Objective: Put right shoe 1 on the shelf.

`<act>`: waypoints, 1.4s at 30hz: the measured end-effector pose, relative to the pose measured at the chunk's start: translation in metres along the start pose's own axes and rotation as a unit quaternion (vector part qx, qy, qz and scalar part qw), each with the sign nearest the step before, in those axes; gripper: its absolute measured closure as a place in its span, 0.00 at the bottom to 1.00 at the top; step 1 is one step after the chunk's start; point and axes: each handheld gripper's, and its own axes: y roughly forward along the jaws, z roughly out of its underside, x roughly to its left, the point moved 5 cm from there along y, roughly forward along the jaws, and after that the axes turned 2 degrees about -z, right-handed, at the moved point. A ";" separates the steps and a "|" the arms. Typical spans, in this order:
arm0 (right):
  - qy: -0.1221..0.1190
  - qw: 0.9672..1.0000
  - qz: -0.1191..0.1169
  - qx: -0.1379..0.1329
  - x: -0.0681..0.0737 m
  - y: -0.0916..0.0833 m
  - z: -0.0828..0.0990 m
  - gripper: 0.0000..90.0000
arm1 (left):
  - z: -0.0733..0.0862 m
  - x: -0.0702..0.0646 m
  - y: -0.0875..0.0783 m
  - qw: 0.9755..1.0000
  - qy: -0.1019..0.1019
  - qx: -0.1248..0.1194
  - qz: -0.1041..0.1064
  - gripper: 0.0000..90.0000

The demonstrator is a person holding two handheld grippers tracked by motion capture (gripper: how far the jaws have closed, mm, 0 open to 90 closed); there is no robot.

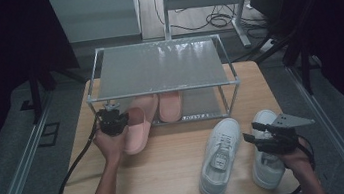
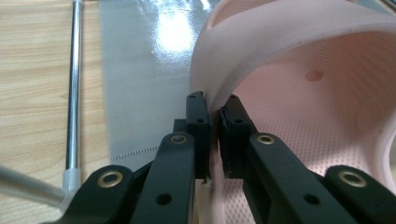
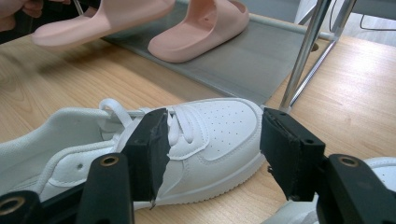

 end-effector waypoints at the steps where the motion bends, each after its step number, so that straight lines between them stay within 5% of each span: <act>1: 0.000 1.000 0.000 0.000 0.000 0.000 0.000 0.47 | -0.001 0.000 0.002 1.000 -0.001 0.000 0.000 0.94; 7: 0.001 1.000 0.001 -0.002 -0.001 -0.001 0.000 0.47 | -0.004 0.001 0.012 1.000 -0.008 0.000 -0.016 0.93; 8: 0.001 1.000 0.001 -0.002 -0.001 -0.001 0.000 0.47 | -0.005 0.006 0.013 0.999 0.026 0.004 -0.020 0.93; 11: 0.001 1.000 0.001 -0.002 -0.001 -0.001 0.000 0.47 | -0.004 0.006 0.017 0.999 0.009 0.004 -0.037 0.93; 14: 0.001 1.000 0.002 -0.002 -0.001 -0.001 0.000 0.47 | -0.003 0.003 0.023 1.000 -0.007 0.008 -0.026 0.93; 21: 0.001 1.000 0.002 -0.002 -0.002 -0.001 0.000 0.47 | 0.001 0.001 0.031 0.999 -0.001 0.024 -0.033 0.88; 34: 0.000 1.000 0.003 -0.005 -0.002 -0.004 -0.001 0.47 | 0.008 -0.004 -0.001 1.000 0.009 0.014 0.017 0.72; 42: -0.001 1.000 0.003 -0.002 -0.001 -0.003 -0.001 0.47 | 0.028 0.005 -0.028 0.998 0.021 0.004 0.061 0.90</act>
